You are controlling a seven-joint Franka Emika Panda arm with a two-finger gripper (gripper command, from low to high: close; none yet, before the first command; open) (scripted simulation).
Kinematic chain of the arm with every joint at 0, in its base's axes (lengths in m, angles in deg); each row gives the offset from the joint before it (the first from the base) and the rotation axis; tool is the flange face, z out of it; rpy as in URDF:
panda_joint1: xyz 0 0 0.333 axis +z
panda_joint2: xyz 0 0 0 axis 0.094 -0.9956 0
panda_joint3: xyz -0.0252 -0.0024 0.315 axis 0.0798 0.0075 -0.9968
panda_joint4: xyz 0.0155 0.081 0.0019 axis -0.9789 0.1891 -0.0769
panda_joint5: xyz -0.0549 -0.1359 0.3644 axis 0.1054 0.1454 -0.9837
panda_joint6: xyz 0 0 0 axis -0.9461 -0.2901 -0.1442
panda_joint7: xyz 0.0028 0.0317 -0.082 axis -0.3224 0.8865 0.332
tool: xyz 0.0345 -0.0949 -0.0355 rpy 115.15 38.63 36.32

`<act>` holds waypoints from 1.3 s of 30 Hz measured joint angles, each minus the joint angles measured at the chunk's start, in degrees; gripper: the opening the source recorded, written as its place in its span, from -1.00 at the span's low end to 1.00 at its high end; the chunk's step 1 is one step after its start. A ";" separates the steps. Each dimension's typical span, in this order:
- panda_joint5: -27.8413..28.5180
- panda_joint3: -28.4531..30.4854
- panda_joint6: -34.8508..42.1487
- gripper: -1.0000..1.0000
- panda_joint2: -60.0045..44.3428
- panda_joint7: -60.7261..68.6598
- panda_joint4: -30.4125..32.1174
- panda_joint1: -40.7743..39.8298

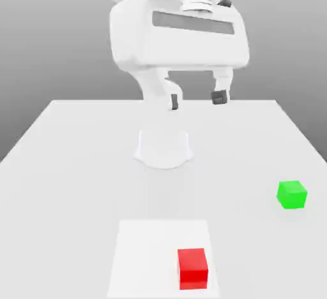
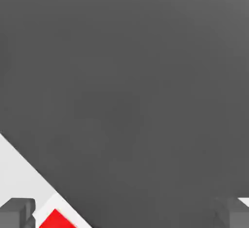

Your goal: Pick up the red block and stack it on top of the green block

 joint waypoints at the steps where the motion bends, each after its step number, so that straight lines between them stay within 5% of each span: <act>1: -0.41 0.38 -0.60 0.00 -1.52 2.61 0.34 0.57; 13: -3.39 0.80 -7.88 0.00 -19.52 32.58 4.46 3.52; 21: -5.67 -4.05 -17.15 0.00 -33.41 43.75 4.52 -0.20; 22: -6.52 -4.96 -18.63 -1.00 -35.20 44.43 4.25 -0.93; 29: -6.69 -5.15 -18.73 -1.00 -35.49 44.62 4.20 -1.10; 34: -1.82 -2.49 -11.52 -1.00 -26.56 40.90 5.77 0.88; 39: -0.17 -10.00 -9.51 -1.00 -19.98 33.98 10.45 10.40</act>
